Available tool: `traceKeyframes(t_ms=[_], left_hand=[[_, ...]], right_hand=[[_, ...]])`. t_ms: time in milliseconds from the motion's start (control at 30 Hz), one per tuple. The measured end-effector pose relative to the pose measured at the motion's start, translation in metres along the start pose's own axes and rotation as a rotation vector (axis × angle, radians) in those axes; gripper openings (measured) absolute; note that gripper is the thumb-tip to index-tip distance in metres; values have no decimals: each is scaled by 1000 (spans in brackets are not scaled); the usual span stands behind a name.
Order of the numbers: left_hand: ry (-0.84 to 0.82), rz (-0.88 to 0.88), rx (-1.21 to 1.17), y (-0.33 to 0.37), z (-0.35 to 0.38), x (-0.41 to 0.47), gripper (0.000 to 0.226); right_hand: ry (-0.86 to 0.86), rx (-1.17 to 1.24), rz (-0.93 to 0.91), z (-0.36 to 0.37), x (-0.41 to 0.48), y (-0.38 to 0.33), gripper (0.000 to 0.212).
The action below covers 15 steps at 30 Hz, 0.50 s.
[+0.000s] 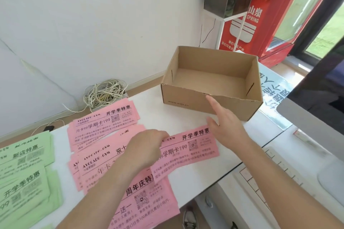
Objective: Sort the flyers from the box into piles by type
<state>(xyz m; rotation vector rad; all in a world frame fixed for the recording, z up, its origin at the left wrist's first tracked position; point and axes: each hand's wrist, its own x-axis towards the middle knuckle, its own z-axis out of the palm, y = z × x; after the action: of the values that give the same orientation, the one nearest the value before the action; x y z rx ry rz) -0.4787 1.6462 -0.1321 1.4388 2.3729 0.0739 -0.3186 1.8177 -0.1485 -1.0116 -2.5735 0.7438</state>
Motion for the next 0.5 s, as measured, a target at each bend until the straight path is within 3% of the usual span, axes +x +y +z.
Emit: traceKeyframes(t_ms=[167, 333, 500], left_hand=[[30, 100, 43, 17, 30, 30, 29], [118, 75, 25, 24, 51, 33, 23], [187, 13, 18, 23, 58, 16, 41]], right_hand=[[-244, -180, -22, 12, -30, 23, 61], [-241, -227, 36, 18, -37, 39, 55], [-229, -296, 40, 21, -39, 39, 49]])
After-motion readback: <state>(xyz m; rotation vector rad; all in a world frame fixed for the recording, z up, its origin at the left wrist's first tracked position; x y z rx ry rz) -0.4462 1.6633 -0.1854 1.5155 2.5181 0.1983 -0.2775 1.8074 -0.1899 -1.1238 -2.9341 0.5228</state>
